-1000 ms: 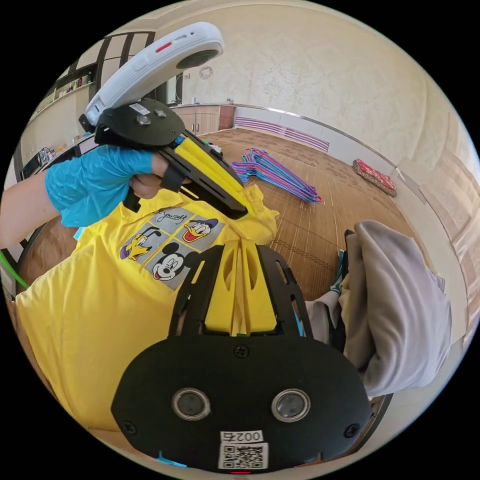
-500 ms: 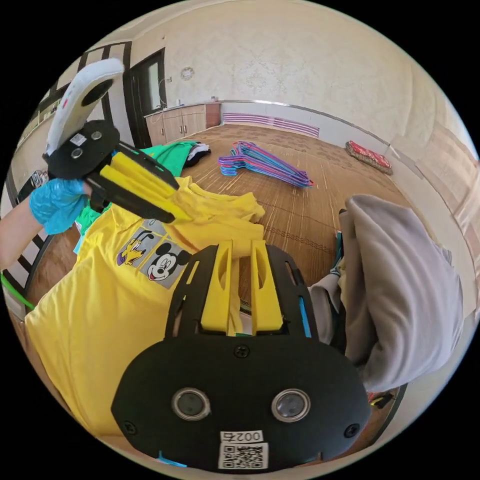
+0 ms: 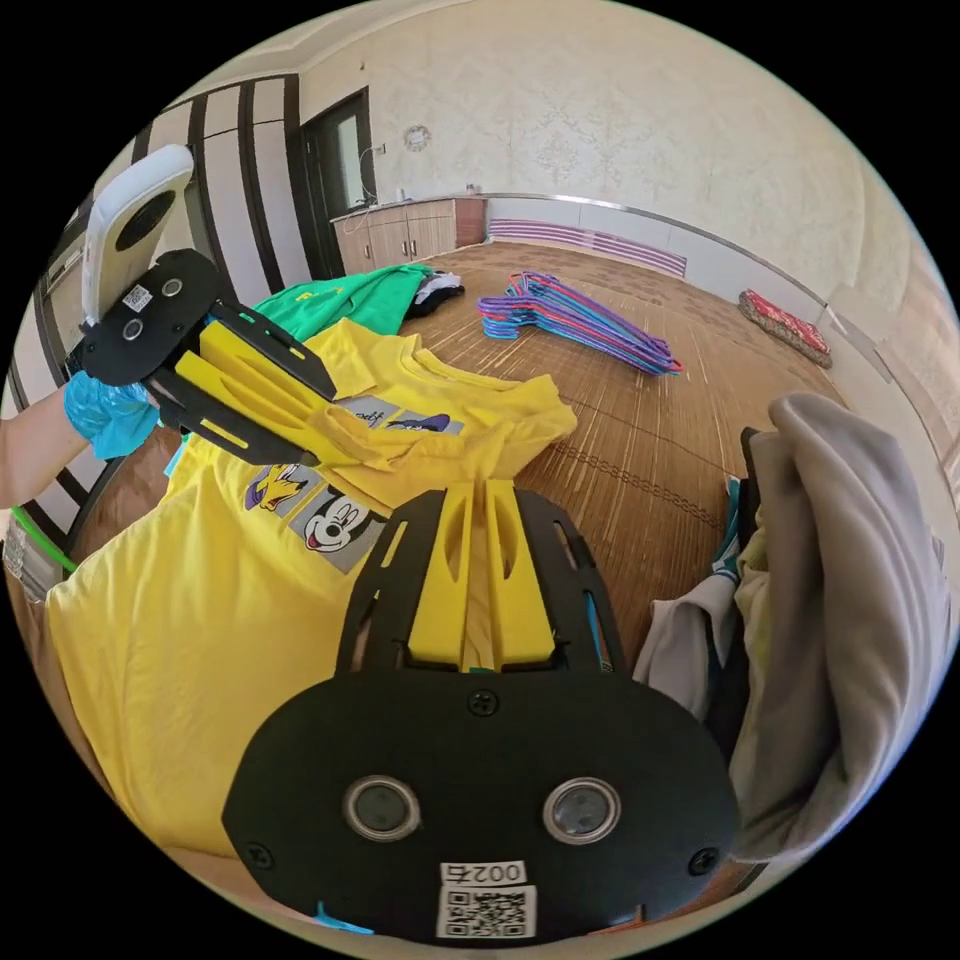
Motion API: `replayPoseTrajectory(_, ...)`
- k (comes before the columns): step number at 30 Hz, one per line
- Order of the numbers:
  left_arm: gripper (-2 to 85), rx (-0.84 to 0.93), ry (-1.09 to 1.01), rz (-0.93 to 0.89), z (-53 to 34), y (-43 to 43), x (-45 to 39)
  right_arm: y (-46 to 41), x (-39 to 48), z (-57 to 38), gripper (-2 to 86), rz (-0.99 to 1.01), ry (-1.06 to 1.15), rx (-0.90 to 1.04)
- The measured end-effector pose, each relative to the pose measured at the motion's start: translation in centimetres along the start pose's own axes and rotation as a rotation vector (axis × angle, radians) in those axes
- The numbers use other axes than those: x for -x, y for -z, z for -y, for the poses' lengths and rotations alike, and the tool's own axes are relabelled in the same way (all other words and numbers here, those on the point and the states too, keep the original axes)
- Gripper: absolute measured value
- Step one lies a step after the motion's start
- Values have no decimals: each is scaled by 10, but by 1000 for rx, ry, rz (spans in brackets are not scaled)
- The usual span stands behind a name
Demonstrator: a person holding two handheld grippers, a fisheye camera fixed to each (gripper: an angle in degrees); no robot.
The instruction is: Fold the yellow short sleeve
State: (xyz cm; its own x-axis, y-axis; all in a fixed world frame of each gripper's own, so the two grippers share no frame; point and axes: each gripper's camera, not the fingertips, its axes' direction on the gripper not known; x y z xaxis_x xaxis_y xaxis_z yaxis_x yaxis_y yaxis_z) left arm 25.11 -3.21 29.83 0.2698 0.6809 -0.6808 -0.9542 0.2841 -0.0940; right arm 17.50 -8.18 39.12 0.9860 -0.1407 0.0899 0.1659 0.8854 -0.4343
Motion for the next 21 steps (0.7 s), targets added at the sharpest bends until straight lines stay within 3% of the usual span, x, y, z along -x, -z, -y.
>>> replayPoseTrajectory(8,-10,-141,192,56,-19,20,-8,50,-16,3,-6,12,-85,-275)
replayPoseTrajectory(15,-10,-247,328,133,-32,41,-19,41,-12,42,-4,-17,-5,-293)
replayPoseTrajectory(21,-14,-245,446,117,-56,31,-28,6,9,76,1,115,132,-252)
